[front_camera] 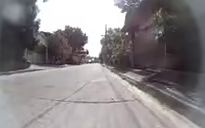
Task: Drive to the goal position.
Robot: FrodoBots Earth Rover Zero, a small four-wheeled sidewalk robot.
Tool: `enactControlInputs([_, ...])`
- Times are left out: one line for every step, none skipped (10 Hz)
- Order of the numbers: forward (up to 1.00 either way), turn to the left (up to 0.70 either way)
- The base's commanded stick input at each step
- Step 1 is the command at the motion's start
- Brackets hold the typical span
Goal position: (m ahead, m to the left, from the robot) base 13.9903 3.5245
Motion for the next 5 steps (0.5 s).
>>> enactControlInputs([1.00,0.00])
enactControlInputs([1.00,0.00])
enactControlInputs([1.00,0.00])
enactControlInputs([1.00,0.00])
enactControlInputs([1.00,0.00])
